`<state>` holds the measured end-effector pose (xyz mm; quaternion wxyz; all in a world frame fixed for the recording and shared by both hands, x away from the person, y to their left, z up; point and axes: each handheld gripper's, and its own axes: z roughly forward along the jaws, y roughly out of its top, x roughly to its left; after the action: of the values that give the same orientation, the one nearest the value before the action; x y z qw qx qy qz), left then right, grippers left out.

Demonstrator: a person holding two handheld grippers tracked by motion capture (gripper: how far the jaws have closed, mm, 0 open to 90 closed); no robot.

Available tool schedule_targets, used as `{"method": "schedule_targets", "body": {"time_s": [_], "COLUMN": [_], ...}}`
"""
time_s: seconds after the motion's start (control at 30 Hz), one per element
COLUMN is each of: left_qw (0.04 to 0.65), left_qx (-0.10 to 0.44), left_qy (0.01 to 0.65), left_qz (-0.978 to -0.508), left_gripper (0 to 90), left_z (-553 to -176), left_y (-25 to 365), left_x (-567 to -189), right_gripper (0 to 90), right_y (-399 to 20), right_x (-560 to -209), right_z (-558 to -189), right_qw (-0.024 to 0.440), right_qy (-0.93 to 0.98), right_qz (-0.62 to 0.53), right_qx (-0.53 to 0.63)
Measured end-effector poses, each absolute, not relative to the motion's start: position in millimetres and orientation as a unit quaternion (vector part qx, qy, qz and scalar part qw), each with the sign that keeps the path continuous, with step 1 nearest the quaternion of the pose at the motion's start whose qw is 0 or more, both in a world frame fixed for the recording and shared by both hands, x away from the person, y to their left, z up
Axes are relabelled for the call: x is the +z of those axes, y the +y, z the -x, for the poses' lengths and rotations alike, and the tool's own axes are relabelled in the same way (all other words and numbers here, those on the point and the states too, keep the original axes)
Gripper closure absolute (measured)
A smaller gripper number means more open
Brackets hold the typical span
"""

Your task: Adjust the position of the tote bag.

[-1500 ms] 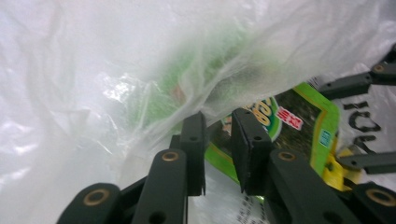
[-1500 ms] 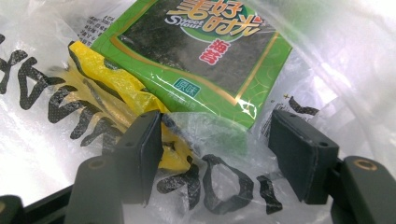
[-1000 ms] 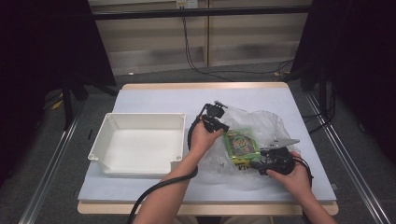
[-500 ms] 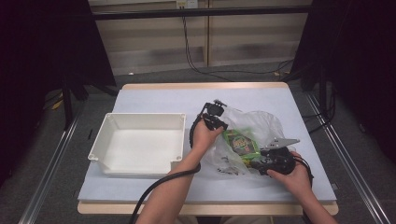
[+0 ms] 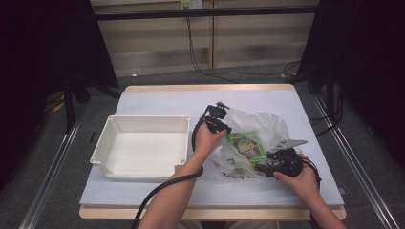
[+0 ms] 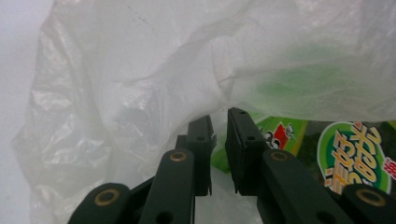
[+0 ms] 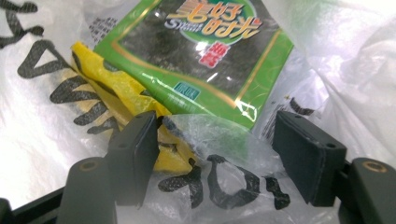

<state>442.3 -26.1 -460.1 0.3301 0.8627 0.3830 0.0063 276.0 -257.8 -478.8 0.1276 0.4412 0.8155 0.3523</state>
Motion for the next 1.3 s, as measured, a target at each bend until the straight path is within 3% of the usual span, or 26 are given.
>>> {"method": "schedule_targets", "body": {"time_s": [0.37, 0.57, 0.63, 0.73, 0.83, 0.97, 1.07, 1.3], "left_qw": [0.334, 0.341, 0.334, 0.337, 0.331, 0.324, 0.32, 0.309], "left_qx": [0.007, 0.003, 0.001, -0.01, -0.013, -0.014, -0.02, -0.033], "left_qy": [0.367, 0.365, 0.352, 0.346, 0.341, 0.334, 0.341, 0.337], "left_qz": [-0.868, -0.866, -0.875, -0.876, -0.88, -0.885, -0.884, -0.889], "left_gripper": [80.0, 72.4, 64.4, 63.2, 57.8, 55.2, 46.6, 42.6], "left_z": [-437, -433, -432, -429, -425, -424, -425, -430], "left_y": [-23, -22, -22, -23, -26, -27, -27, -27], "left_x": [-454, -451, -449, -447, -449, -453, -455, -462], "right_gripper": [27.9, 31.5, 33.3, 36.0, 41.2, 56.1, 67.0, 73.8], "right_y": [-253, -247, -247, -248, -249, -252, -255, -256], "right_x": [-458, -454, -456, -457, -457, -454, -453, -453], "right_z": [-284, -292, -293, -294, -294, -298, -307, -325], "right_qw": [0.147, 0.149, 0.147, 0.143, 0.145, 0.148, 0.149, 0.146], "right_qy": [0.805, 0.806, 0.804, 0.804, 0.801, 0.793, 0.785, 0.777], "right_qz": [-0.455, -0.452, -0.454, -0.453, -0.459, -0.461, -0.465, -0.479], "right_qx": [0.351, 0.352, 0.355, 0.358, 0.357, 0.37, 0.381, 0.381]}}
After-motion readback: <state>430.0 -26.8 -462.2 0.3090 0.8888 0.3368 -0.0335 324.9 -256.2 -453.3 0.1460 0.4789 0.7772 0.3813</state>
